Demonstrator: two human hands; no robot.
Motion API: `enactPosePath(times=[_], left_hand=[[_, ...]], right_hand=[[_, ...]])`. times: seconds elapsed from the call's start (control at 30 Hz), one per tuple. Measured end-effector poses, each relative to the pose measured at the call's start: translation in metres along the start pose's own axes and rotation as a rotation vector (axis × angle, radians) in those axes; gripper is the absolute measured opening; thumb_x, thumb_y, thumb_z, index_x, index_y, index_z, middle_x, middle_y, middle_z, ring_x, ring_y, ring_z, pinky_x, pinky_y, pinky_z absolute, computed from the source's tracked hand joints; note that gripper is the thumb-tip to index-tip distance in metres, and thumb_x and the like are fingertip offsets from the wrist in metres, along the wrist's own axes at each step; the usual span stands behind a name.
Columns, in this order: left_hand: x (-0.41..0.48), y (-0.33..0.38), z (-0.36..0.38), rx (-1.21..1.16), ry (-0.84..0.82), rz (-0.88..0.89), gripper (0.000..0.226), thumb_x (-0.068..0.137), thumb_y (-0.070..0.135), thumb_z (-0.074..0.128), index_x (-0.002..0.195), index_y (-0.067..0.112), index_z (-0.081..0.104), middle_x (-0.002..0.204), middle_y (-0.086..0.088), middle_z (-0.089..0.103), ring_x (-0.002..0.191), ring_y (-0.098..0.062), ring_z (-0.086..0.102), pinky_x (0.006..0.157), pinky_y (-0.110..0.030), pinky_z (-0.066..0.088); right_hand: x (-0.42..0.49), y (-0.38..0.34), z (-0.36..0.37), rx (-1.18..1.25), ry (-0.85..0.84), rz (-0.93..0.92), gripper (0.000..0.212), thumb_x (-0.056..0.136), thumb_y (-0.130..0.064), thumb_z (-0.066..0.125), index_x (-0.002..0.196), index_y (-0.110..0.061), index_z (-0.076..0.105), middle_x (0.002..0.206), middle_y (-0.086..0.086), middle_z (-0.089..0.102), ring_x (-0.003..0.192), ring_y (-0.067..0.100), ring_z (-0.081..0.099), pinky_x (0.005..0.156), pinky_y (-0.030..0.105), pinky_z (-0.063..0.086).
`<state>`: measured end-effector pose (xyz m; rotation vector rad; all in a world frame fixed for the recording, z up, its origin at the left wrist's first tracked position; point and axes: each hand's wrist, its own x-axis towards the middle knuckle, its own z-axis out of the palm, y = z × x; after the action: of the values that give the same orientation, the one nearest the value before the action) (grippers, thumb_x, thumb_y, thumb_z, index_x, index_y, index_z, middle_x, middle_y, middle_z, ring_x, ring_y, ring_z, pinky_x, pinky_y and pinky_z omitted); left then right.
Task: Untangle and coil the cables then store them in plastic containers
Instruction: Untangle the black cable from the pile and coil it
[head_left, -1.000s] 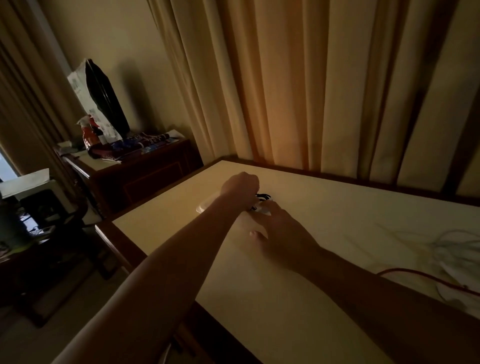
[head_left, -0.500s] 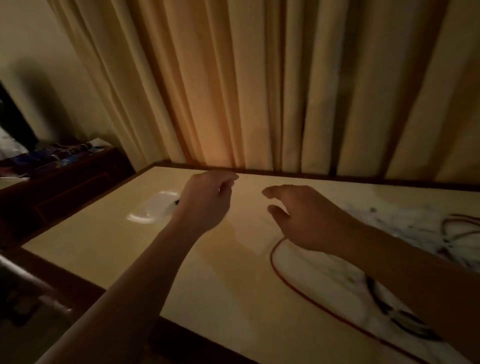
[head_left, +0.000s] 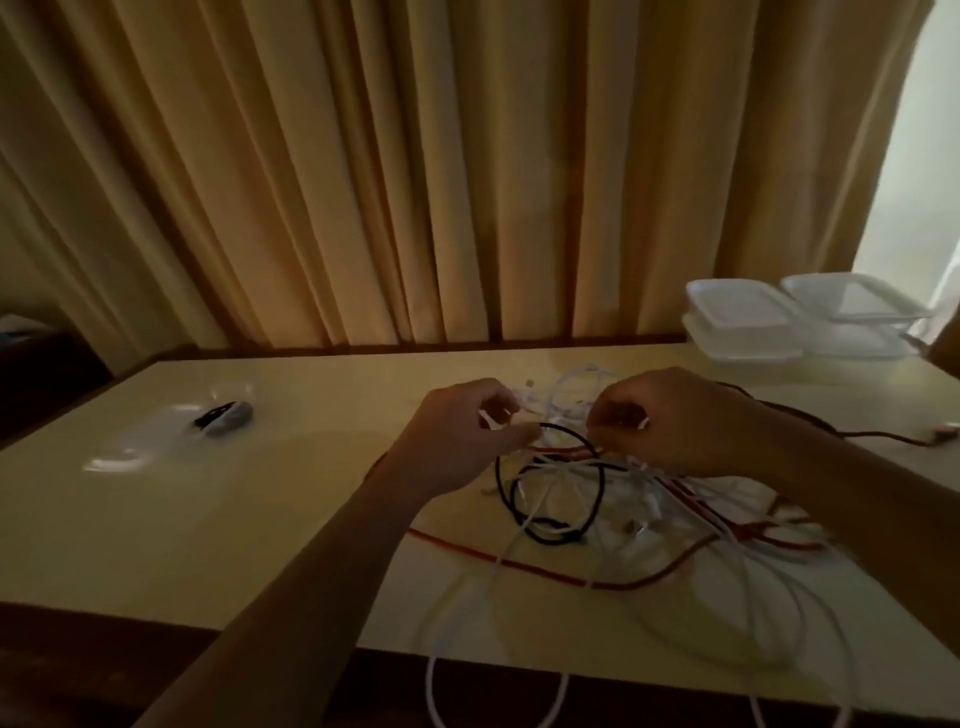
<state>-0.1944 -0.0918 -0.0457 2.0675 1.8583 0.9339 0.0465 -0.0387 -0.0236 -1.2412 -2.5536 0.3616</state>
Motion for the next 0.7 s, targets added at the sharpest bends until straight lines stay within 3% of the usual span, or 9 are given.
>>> enactPosePath(times=[0.13,0.27,0.33,0.4,0.47,0.53,0.57,0.63,0.7], left_hand=[[0.002,0.009,0.006,0.054,0.028,0.018,0.017,0.090,0.040,0.076,0.095,0.024,0.070,0.079,0.009,0.065,0.067,0.001,0.055,0.063,-0.019,0.043],[0.002,0.018,0.000,0.245,-0.097,0.066,0.024,0.100,0.042,0.061,0.100,0.023,0.077,0.093,0.007,0.065,0.085,-0.008,0.058,0.078,-0.034,0.050],[0.003,0.020,-0.004,0.305,-0.152,0.066,0.025,0.101,0.041,0.060,0.100,0.020,0.075,0.094,0.004,0.063,0.087,-0.011,0.057,0.080,-0.038,0.050],[0.006,0.025,-0.011,0.097,-0.070,0.008,0.022,0.102,0.038,0.060,0.095,0.021,0.072,0.089,0.002,0.069,0.086,-0.015,0.062,0.080,-0.038,0.051],[0.015,0.034,-0.023,-0.343,0.050,-0.113,0.020,0.104,0.029,0.059,0.095,0.016,0.071,0.082,0.001,0.072,0.080,-0.018,0.066,0.079,-0.036,0.054],[0.027,0.048,-0.039,-0.711,0.094,-0.136,0.016,0.105,0.018,0.056,0.098,0.008,0.067,0.069,-0.001,0.059,0.065,-0.020,0.056,0.070,-0.035,0.056],[0.032,0.054,-0.047,-0.776,0.118,-0.103,0.015,0.105,0.017,0.055,0.099,0.007,0.065,0.064,0.000,0.050,0.058,-0.018,0.047,0.059,-0.032,0.052],[0.045,0.066,-0.063,-0.759,0.205,-0.011,0.018,0.105,0.022,0.056,0.099,0.009,0.066,0.060,0.003,0.039,0.050,-0.012,0.033,0.046,-0.025,0.036],[0.056,0.072,-0.079,-0.672,0.321,0.018,0.018,0.103,0.025,0.060,0.097,0.012,0.071,0.056,0.007,0.042,0.049,-0.012,0.030,0.046,-0.025,0.030]], right_hand=[[0.002,0.003,0.009,0.004,-0.035,-0.050,0.032,0.094,-0.053,0.060,0.113,-0.032,0.075,0.101,-0.013,0.073,0.088,0.000,0.064,0.078,0.022,0.050],[0.010,-0.007,0.013,0.070,-0.100,-0.064,0.027,0.095,-0.052,0.061,0.103,-0.030,0.077,0.100,-0.014,0.072,0.073,-0.007,0.058,0.061,0.013,0.038],[0.014,-0.009,0.008,0.115,-0.018,-0.059,0.021,0.098,-0.044,0.060,0.097,-0.028,0.073,0.094,-0.014,0.069,0.075,-0.001,0.059,0.060,0.015,0.038],[0.019,-0.013,-0.005,0.287,0.112,-0.022,0.018,0.100,-0.041,0.057,0.092,-0.029,0.068,0.079,-0.017,0.069,0.074,-0.001,0.063,0.059,0.017,0.042],[0.026,-0.020,-0.028,0.603,0.162,0.034,0.018,0.103,-0.034,0.055,0.095,-0.023,0.067,0.070,-0.014,0.071,0.070,0.005,0.065,0.066,0.025,0.052],[0.032,-0.023,-0.050,0.983,0.109,0.037,0.019,0.104,-0.025,0.054,0.098,-0.011,0.066,0.060,-0.003,0.061,0.065,0.018,0.062,0.074,0.039,0.053],[0.032,-0.023,-0.060,1.082,0.052,0.031,0.020,0.104,-0.025,0.054,0.097,-0.009,0.065,0.058,-0.001,0.053,0.060,0.019,0.058,0.073,0.040,0.053],[0.029,-0.019,-0.073,0.992,-0.079,0.042,0.029,0.103,-0.033,0.056,0.094,-0.008,0.068,0.059,0.000,0.048,0.058,0.020,0.058,0.070,0.040,0.054],[0.024,-0.015,-0.075,0.716,-0.162,0.058,0.036,0.101,-0.042,0.057,0.089,-0.011,0.072,0.064,0.002,0.061,0.067,0.020,0.068,0.074,0.038,0.057]])
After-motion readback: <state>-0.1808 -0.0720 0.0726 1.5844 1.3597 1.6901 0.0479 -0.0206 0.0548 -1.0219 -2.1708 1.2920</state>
